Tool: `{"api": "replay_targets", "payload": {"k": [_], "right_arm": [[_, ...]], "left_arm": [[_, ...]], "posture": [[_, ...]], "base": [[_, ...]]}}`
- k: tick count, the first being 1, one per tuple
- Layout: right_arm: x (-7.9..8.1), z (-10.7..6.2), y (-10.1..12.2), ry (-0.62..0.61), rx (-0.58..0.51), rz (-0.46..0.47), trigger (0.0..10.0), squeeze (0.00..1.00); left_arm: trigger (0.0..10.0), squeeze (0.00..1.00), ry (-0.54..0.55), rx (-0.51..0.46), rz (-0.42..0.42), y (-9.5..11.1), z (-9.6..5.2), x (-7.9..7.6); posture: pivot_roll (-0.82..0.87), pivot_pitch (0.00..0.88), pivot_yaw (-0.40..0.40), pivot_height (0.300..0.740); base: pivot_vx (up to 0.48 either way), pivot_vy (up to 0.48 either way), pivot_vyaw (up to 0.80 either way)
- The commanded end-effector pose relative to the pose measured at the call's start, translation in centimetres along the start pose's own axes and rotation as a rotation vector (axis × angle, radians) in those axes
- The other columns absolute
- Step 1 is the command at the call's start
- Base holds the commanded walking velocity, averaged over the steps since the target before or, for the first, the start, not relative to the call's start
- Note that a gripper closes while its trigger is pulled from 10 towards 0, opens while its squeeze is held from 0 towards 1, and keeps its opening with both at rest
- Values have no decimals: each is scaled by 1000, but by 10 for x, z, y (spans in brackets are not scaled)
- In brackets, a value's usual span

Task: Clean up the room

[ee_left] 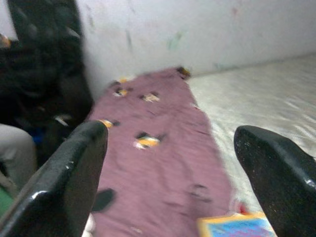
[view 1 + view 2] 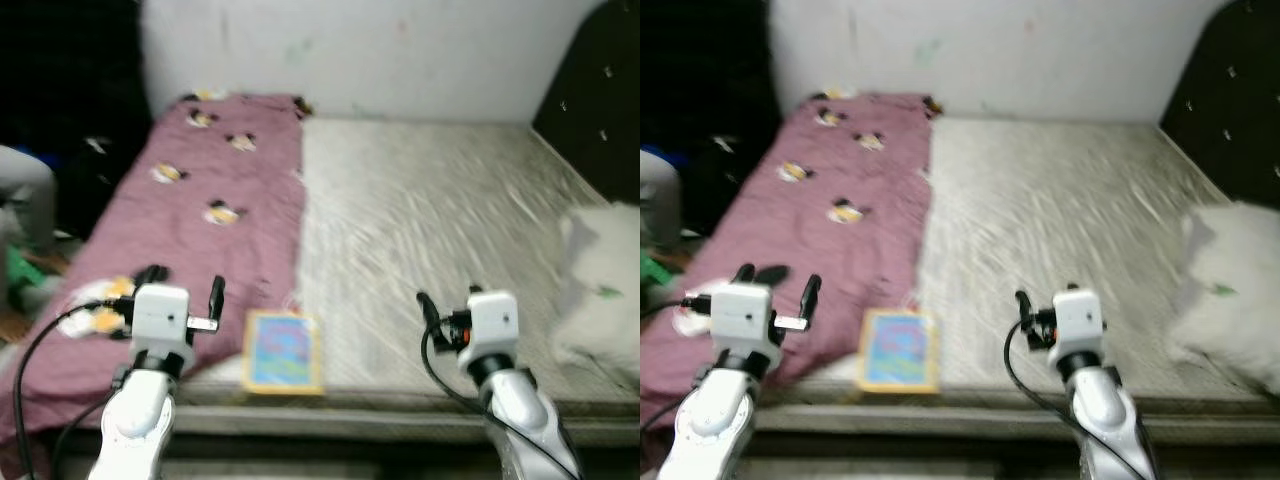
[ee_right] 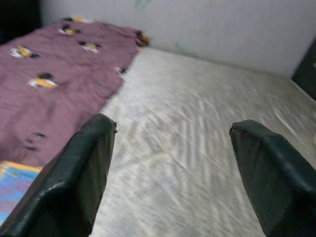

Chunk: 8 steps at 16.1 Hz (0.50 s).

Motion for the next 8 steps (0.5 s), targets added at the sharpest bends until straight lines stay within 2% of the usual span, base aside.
{"api": "replay_targets", "payload": {"k": [1, 2, 7, 8], "right_arm": [[-2, 0, 1, -1, -4, -1, 10000, 0], [-1, 3, 3, 2, -14, -7, 10000, 0], [-1, 8, 7, 7, -28, -16, 10000, 0], [-1, 9, 7, 6, -29, -17, 10000, 0]], "left_arm": [[10000, 0, -10, -16, 8, 5, 1, -2], [10000, 0, -13, -20, -18, 7, 2, -2], [10000, 0, -29, -50, -36, 13, 4, -5], [10000, 0, -29, -51, -36, 14, 4, -6]], "posture": [[-102, 0, -6, 740], [-104, 0, -2, 740], [-108, 0, -11, 740], [-109, 0, -12, 740]], "base": [[0, -364, 0], [0, 0, 0], [0, 0, 0], [259, 0, 0]]}}
Point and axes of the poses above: a point about 5 cm out from each wrist's last joint towards the gripper, its own z axis pointing out of the wrist towards the gripper, its own y axis along the axis of the wrist's last joint, x = y × z, the point moved 6 cm from there along z, pointing out of the wrist towards the gripper, and after that the axes turned 4 degrees about z, right-handed, at the moved point
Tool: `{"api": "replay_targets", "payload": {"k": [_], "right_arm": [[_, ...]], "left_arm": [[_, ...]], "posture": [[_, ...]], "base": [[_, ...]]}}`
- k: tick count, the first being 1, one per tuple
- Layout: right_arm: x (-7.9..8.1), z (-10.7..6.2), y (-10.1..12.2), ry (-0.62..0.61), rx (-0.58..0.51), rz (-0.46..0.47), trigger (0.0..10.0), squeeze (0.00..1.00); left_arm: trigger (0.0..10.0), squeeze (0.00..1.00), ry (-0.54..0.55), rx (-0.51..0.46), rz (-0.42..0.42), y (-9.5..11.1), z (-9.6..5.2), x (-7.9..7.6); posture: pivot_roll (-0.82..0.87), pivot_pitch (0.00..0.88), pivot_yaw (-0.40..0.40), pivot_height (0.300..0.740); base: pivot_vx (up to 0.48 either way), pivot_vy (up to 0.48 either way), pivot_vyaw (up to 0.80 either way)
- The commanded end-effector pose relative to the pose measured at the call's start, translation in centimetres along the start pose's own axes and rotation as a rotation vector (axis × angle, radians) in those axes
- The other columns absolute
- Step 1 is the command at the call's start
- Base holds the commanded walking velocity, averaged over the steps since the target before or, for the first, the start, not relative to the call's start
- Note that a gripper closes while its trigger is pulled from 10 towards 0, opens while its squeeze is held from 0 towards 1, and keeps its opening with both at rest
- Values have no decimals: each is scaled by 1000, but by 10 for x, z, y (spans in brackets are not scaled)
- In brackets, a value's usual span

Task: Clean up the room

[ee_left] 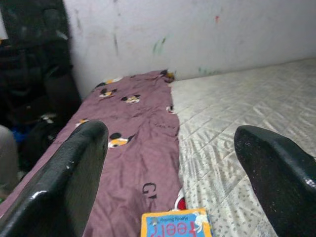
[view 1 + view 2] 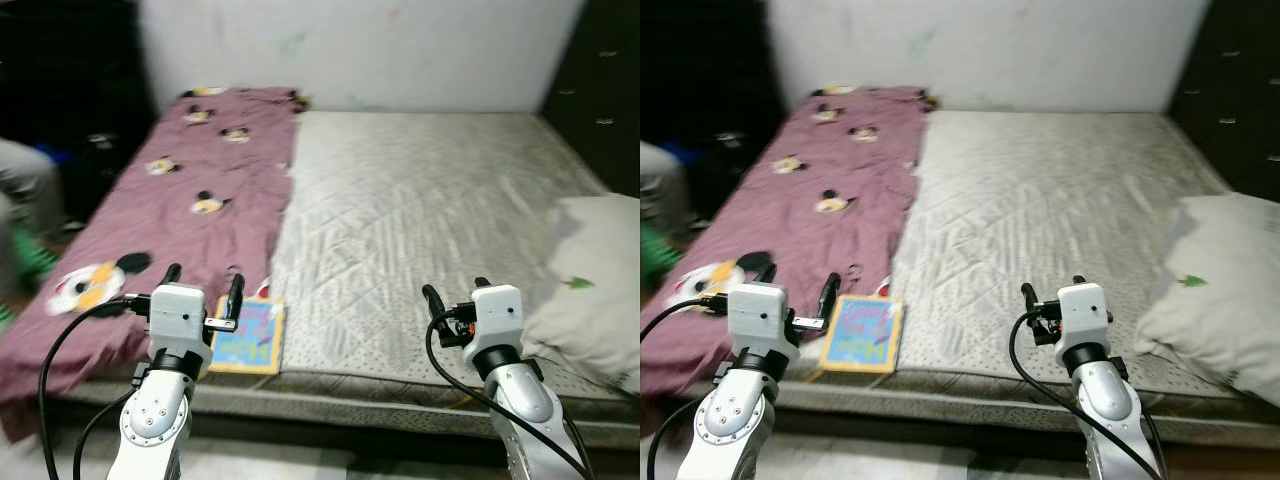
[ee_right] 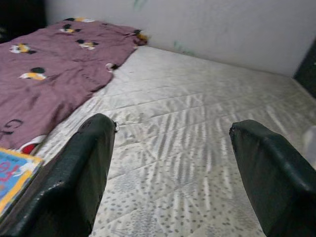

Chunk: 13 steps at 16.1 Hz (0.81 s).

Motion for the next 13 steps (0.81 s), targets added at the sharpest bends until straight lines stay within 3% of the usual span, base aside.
{"api": "replay_targets", "payload": {"k": [1, 9, 13], "right_arm": [[0, 3, 5, 5, -19, -9, 10000, 0], [-1, 5, 7, 1, -27, -18, 10000, 0], [-1, 5, 6, 1, -25, -16, 10000, 0]], "left_arm": [[10000, 0, 5, -20, 9, 5, 1, 3], [10000, 0, -3, -20, 6, 5, 4, 2], [10000, 0, -3, -6, 27, 3, 4, 1]], "posture": [[-109, 0, -12, 740], [-113, 0, -15, 740], [-112, 0, -15, 740]], "base": [[311, 0, 0], [313, 0, 0], [0, 0, 0]]}}
Point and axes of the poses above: a point about 5 cm out from each wrist's last joint towards the gripper, its own z axis pointing out of the wrist towards the gripper, its own y axis along the axis of the wrist's last joint, x = y × z, the point moved 6 cm from there along z, pointing out of the wrist towards the gripper, and after that the axes turned 4 degrees about z, right-handed, at the moved point
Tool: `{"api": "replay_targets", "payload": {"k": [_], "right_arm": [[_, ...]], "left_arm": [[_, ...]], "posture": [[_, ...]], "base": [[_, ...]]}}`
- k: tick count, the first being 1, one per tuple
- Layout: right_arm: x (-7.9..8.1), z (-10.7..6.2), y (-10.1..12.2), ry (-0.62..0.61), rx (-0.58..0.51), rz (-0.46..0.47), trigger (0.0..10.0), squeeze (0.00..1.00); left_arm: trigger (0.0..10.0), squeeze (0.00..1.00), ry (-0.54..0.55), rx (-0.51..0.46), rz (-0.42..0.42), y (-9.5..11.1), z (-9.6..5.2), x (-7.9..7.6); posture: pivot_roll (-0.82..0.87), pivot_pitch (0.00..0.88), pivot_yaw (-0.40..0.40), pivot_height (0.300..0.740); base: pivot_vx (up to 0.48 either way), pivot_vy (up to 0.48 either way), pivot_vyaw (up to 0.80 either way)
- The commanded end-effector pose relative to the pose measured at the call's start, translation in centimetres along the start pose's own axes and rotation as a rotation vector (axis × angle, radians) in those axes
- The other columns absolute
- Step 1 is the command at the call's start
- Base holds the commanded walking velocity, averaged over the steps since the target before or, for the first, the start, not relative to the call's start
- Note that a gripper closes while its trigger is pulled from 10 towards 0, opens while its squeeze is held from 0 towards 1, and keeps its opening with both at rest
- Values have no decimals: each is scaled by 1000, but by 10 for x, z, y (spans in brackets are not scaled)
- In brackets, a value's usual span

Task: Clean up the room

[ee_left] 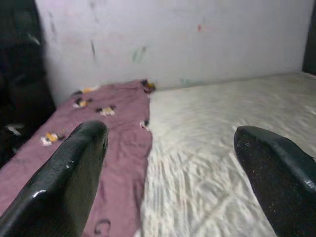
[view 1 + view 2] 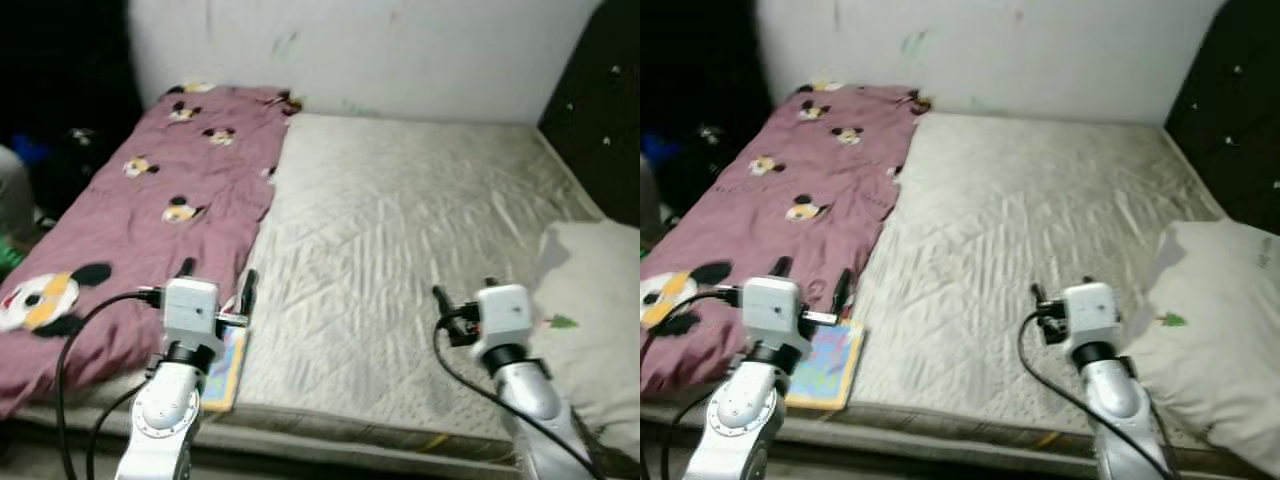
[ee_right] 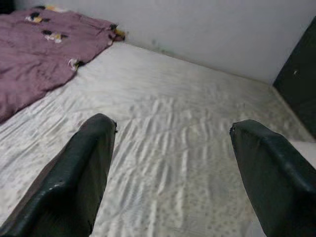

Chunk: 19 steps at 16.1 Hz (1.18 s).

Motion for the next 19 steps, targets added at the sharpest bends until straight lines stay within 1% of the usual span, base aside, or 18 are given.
{"api": "replay_targets", "payload": {"k": [1, 4, 7, 13, 19], "right_arm": [[10, 2, 4, 25, -17, 17, 10000, 0], [11, 2, 2, 22, -12, 26, 10000, 0], [12, 3, 1, 24, -11, 35, 10000, 0], [9, 7, 6, 27, -24, 25, 10000, 0], [10, 8, 6, 35, -24, 20, 10000, 0]], "left_arm": [[10000, 0, 27, 25, 27, -6, -3, 9], [10000, 0, 24, 28, 27, -6, -3, 9], [10000, 0, 21, 32, 21, -6, -3, 8], [10000, 0, 41, 24, -2, -5, -1, 12], [10000, 0, 41, 19, -4, -4, 0, 12]], "posture": [[-111, 0, -15, 740], [-109, 0, -12, 740], [-110, 0, -9, 740], [-103, 0, -20, 740], [-100, 0, -26, 740]], "base": [[0, 0, 0], [0, 0, -637], [0, -325, -627], [0, -338, 0], [0, -369, 0]]}}
Point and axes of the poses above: a point about 5 cm out from each wrist's last joint towards the gripper, its own z axis pointing out of the wrist towards the gripper, its own y axis along the axis of the wrist's last joint, x = y × z, the point moved 6 cm from there along z, pointing out of the wrist towards the gripper, and after that the axes turned 4 degrees about z, right-handed, at the moved point
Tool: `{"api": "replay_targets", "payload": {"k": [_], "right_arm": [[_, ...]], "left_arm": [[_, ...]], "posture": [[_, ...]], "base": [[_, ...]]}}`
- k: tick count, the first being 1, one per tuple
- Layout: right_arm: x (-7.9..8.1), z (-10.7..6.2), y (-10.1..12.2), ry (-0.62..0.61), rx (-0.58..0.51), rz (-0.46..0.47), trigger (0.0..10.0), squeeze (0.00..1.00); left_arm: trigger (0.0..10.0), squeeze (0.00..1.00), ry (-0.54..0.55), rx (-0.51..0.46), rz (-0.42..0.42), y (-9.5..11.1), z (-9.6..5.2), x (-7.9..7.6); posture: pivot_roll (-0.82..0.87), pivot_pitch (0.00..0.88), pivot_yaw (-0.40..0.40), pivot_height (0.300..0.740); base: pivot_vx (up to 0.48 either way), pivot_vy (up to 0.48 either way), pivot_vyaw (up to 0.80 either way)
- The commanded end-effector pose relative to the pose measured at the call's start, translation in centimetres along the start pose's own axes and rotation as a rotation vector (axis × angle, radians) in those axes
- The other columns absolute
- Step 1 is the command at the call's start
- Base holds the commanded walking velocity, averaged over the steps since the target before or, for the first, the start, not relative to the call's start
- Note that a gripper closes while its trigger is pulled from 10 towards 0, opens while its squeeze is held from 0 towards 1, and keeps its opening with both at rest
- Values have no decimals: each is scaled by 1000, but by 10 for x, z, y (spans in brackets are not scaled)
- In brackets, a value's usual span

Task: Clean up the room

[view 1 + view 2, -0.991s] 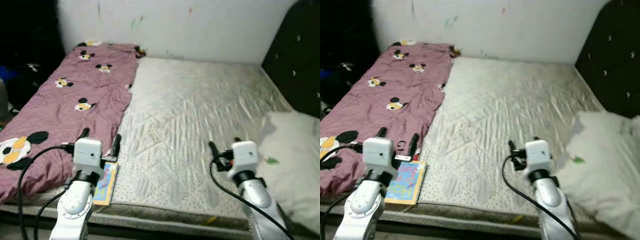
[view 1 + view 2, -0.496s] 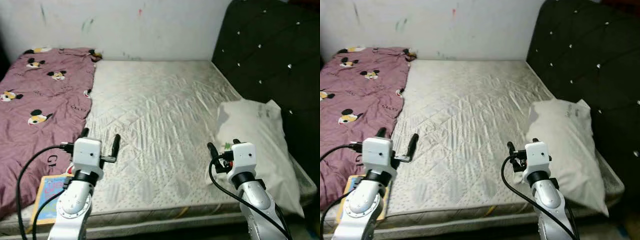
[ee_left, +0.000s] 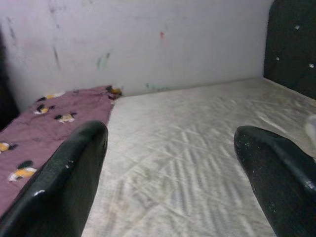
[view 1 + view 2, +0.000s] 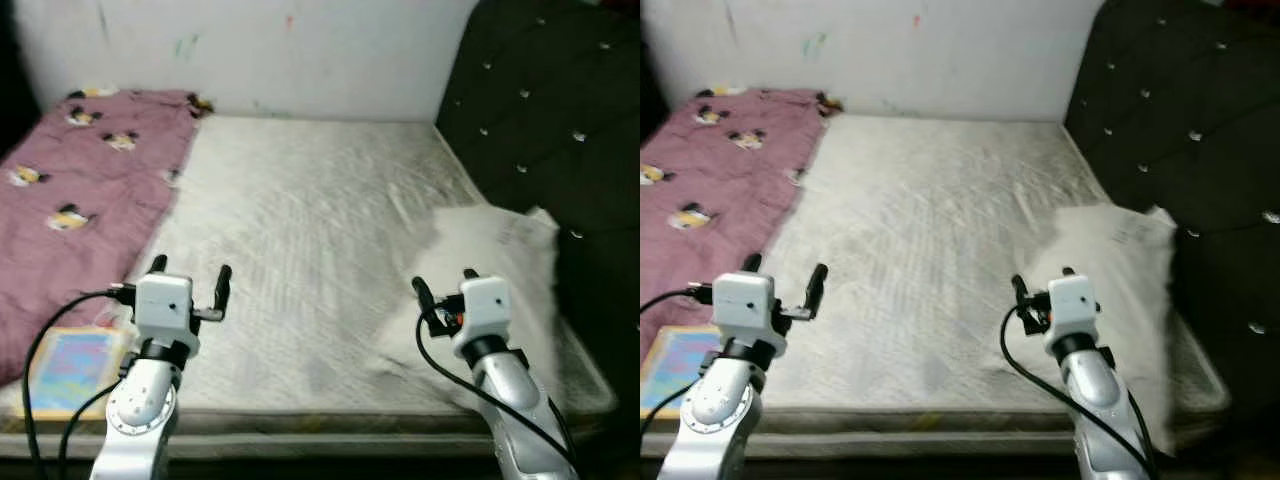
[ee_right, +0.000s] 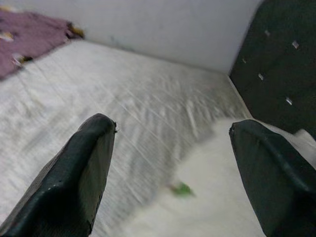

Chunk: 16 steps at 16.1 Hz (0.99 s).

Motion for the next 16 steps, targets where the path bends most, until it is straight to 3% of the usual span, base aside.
{"api": "replay_targets", "payload": {"k": [1, 9, 13, 16], "right_arm": [[-5, 0, 2, -9, -4, -6, 10000, 0], [-5, 1, 2, -6, -5, -11, 10000, 0], [-3, 1, 2, 5, -9, -24, 10000, 0], [-1, 1, 3, 13, -13, -33, 10000, 0]], "left_arm": [[10000, 0, -10, -15, 5, 5, 1, -3], [10000, 0, -12, -20, 6, 5, 3, -5], [10000, 0, -3, -28, -11, 7, 3, -2], [10000, 0, -14, -32, -13, 7, 3, -4]], "posture": [[-103, 0, -26, 740], [-102, 0, -28, 740], [-103, 0, -27, 740], [-107, 0, -27, 740]], "base": [[0, -371, -406], [0, -375, -50], [0, 0, 0], [0, 0, 738]]}}
Point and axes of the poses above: a point about 5 cm out from each wrist's last joint towards the gripper, its own z axis pointing out of the wrist towards the gripper, its own y axis along the axis of the wrist's last joint, x = y × z, the point moved 6 cm from there along z, pointing out of the wrist towards the gripper, and after that the axes turned 4 degrees about z, right-handed, at the moved point
